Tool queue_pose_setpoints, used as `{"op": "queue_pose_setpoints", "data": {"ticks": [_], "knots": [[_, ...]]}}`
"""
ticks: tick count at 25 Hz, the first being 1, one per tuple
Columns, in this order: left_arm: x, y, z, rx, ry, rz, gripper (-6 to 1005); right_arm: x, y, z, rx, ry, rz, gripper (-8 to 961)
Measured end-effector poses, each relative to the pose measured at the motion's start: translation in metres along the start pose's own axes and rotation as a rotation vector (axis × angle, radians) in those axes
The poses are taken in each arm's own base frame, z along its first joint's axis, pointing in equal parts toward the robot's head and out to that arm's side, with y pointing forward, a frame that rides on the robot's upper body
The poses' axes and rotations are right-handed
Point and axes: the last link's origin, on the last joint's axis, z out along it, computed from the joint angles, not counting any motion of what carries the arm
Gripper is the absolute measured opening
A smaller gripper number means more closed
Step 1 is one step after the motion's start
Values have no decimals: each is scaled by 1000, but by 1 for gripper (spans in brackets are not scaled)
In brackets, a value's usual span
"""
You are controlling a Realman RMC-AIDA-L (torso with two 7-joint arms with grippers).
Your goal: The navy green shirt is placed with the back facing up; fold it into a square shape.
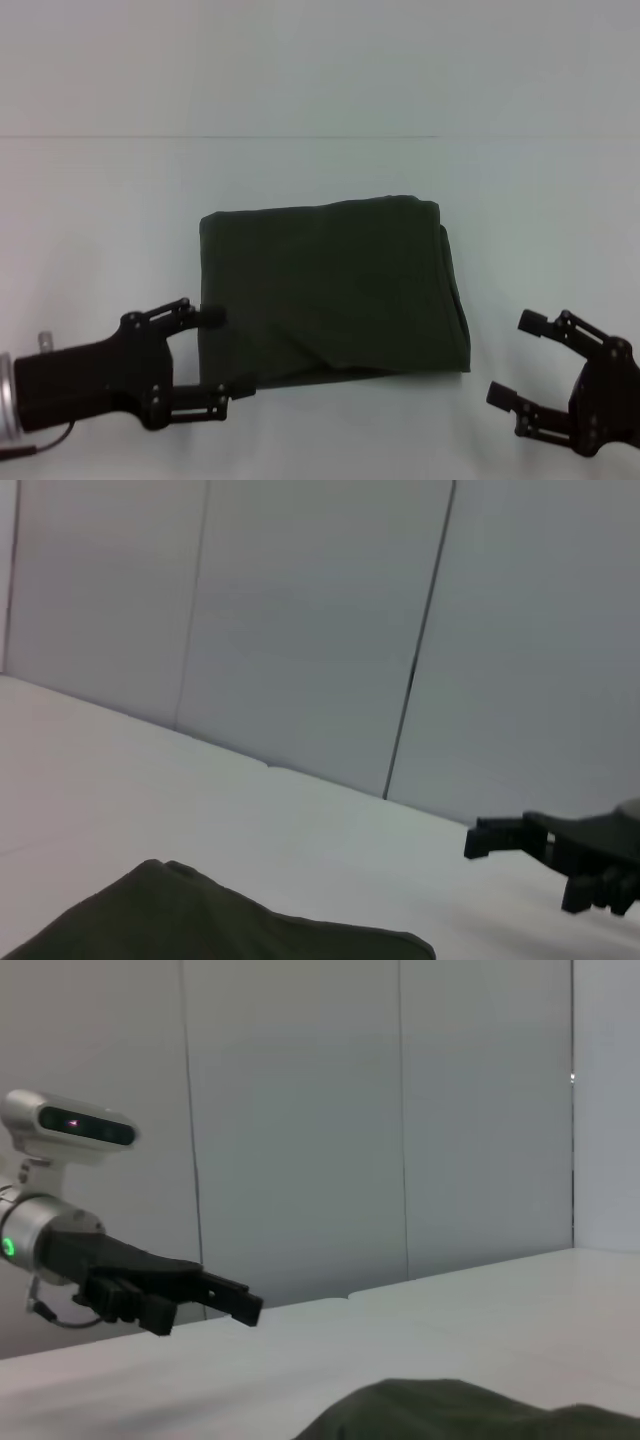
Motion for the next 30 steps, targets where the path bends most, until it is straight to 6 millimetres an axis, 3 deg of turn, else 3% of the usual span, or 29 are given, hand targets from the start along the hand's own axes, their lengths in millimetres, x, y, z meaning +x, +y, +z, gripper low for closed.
{"op": "queue_pose_setpoints", "data": {"ticks": [6,11,30], "knots": [[-36,19,-16,59,39,-24,920,20,16,-10,55,21,20,946],[-52,27,-23,107,55,-41,920,32,25,-12,81,42,32,946],[-55,29,-21,97,52,-53,919,31,23,-4,58,47,27,946]]}}
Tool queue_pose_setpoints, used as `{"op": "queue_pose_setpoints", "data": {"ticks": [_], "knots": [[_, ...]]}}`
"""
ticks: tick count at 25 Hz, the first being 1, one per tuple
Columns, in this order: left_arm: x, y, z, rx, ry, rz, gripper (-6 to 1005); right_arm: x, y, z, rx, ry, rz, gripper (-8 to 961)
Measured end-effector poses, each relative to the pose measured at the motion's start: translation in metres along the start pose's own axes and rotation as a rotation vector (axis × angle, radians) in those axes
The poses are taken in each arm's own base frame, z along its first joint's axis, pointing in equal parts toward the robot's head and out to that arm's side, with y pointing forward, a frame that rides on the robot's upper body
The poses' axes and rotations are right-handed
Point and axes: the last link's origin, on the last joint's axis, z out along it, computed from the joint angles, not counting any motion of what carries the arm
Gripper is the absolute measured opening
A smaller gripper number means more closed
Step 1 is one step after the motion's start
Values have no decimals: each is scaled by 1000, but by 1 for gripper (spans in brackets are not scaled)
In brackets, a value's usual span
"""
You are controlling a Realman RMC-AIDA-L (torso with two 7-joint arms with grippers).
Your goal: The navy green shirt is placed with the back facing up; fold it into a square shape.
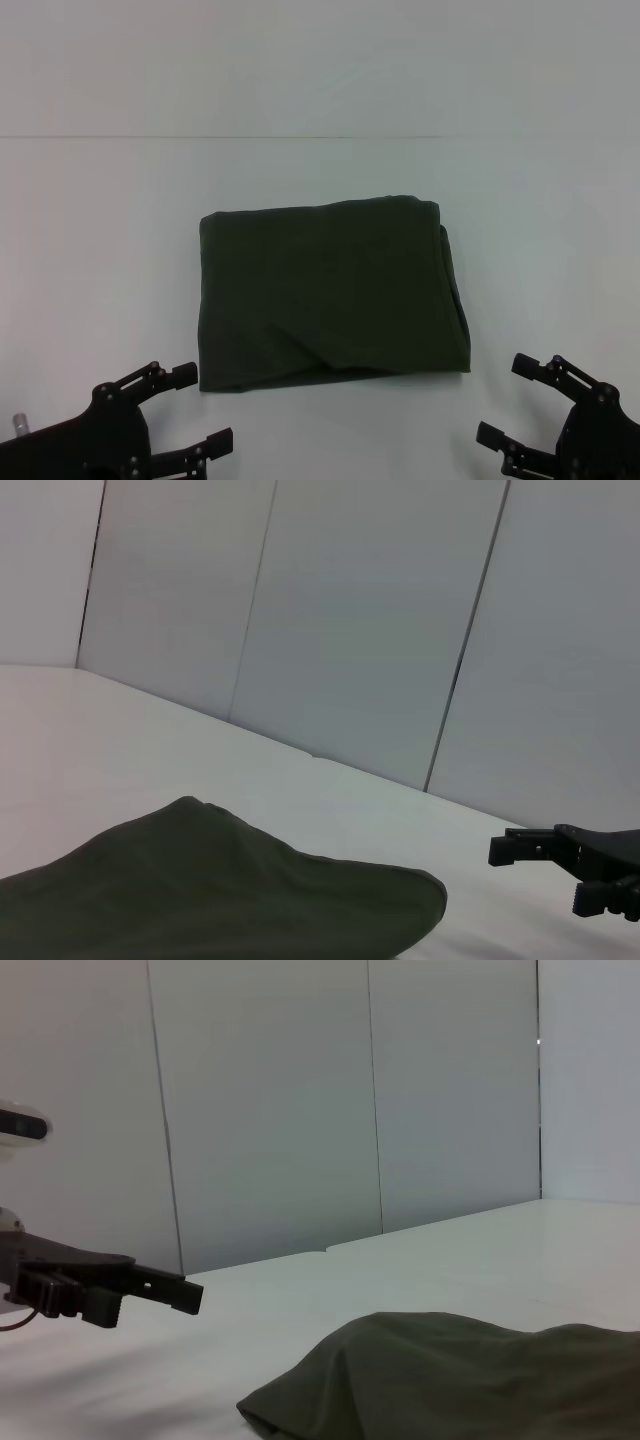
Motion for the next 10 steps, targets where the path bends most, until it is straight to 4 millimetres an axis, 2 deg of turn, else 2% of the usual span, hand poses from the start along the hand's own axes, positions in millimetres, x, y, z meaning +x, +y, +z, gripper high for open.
{"op": "queue_pose_setpoints", "data": {"ticks": [10], "knots": [[1,0,0,-5,4,-18,919,-1,1,0,-7,-6,3,946]]}}
